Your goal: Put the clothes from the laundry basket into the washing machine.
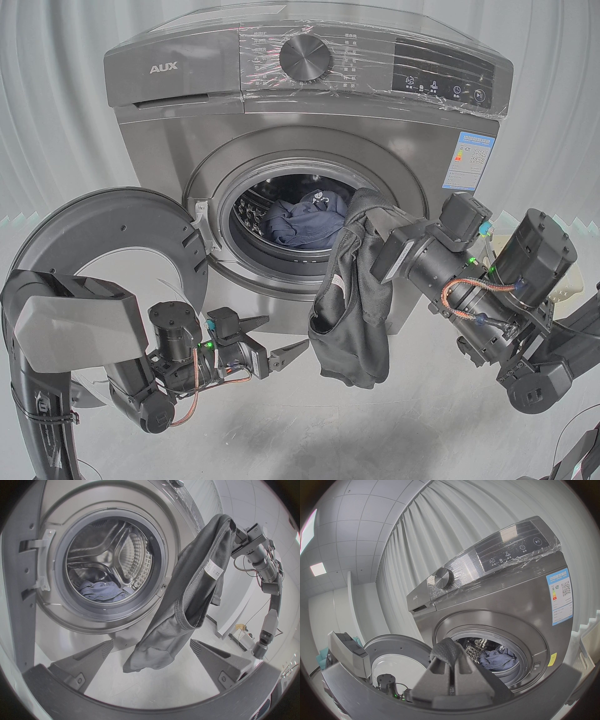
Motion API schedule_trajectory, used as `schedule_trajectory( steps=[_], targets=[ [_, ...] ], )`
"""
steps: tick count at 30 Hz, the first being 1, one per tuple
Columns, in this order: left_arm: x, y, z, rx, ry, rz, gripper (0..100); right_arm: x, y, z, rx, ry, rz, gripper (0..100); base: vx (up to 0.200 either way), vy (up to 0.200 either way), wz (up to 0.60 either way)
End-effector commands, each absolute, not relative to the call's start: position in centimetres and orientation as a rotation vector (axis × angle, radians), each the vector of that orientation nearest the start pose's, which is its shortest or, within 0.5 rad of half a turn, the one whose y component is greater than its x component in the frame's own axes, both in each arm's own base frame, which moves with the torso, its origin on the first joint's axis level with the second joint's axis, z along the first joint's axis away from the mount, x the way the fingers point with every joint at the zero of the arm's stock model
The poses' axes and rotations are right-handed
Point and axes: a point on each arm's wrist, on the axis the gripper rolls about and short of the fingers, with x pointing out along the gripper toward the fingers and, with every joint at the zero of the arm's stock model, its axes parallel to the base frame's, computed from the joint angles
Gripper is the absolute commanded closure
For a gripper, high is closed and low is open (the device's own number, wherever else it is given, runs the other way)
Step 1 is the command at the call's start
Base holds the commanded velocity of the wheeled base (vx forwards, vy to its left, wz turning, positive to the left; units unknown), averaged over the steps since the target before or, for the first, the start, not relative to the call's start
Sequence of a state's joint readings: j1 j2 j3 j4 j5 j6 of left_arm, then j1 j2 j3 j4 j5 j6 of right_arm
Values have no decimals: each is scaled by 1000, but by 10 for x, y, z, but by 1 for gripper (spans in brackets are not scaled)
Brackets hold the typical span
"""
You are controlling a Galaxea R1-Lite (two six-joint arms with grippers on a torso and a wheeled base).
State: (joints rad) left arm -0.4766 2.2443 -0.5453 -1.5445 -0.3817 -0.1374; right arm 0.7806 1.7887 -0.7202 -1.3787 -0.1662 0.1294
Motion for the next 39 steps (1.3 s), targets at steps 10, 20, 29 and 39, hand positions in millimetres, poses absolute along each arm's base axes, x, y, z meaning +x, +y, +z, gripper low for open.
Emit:
schedule_trajectory(
  steps=[10, 20, 29, 39],
  targets=[
    [342, -183, 14, -128, 150, -891, 0, 224, 222, 202, 265, -226, 640, 100, 0, 0, 0],
    [368, -191, 11, -135, 73, -840, 100, 222, 225, 199, 263, -218, 649, 100, 0, 0, 0],
    [369, -189, 17, -131, 53, -806, 100, 224, 224, 197, 258, -212, 637, 100, 0, 0, 0],
    [327, -160, 76, -132, 15, -771, 100, 237, 203, 189, 236, -186, 557, 100, 0, 0, 0]
  ],
)
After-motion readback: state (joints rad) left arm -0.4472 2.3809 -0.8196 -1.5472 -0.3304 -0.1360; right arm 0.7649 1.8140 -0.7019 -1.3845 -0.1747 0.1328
